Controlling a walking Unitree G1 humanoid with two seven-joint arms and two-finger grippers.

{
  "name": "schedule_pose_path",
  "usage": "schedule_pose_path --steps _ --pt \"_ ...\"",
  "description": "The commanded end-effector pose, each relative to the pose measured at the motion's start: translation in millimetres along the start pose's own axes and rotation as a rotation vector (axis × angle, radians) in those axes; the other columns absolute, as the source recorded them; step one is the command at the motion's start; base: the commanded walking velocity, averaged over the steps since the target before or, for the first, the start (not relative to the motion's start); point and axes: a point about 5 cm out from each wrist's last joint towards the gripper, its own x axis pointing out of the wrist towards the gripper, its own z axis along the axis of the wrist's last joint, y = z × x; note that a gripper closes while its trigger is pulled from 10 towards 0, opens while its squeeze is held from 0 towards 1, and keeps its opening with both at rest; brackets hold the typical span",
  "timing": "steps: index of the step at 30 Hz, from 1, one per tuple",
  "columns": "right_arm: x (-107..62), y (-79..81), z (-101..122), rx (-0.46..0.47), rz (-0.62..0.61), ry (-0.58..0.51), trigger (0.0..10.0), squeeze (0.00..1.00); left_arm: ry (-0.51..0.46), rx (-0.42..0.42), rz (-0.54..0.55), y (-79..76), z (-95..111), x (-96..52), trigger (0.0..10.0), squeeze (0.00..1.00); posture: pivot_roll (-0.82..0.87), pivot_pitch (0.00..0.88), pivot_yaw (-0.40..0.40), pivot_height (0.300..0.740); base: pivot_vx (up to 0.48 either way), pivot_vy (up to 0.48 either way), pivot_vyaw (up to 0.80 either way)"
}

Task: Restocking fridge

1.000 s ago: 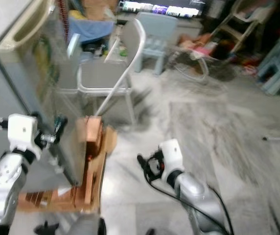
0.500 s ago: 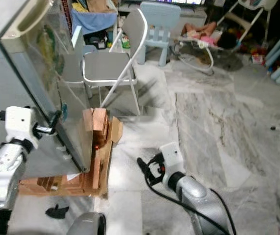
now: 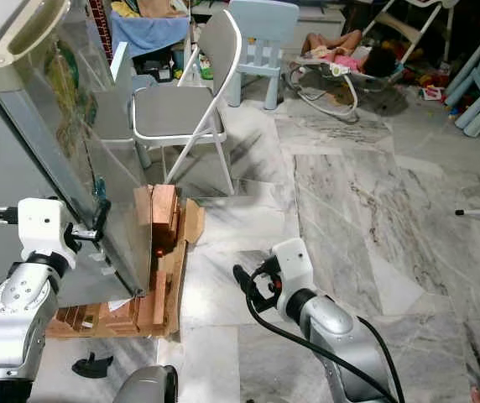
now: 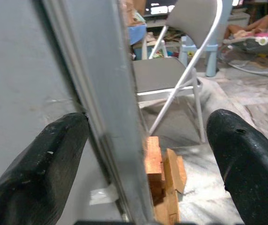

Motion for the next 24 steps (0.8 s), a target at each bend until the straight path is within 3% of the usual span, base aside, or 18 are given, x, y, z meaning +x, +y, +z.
schedule_pose_path --steps 1,13,22,24 --pt "-1.2 -1.1 0 0.003 0.0 0.002 10.0 0.0 0.005 0.001 0.02 3.3 1 4.8 10.0 0.0 0.12 0.024 -0.068 0.74 0.0 0.0 0.0" --pt "-3.9 -0.3 -3 0.007 -0.006 0.012 10.0 0.0 -0.044 -0.027 0.012 -8.2 16 39.3 10.0 0.0 0.1 0.033 -0.065 0.74 0.0 0.0 0.0" --pt "-4.1 0.4 -2 0.009 -0.008 0.008 10.0 0.0 -0.045 -0.022 0.013 -9.7 15 46.4 10.0 0.0 0.1 0.04 -0.061 0.74 0.0 0.0 0.0" --pt "-3.9 3.9 -1 0.016 0.017 0.002 10.0 0.0 -0.021 -0.004 0.054 -6.7 15 52.2 10.0 0.0 0.11 0.04 -0.06 0.74 0.0 0.0 0.0"
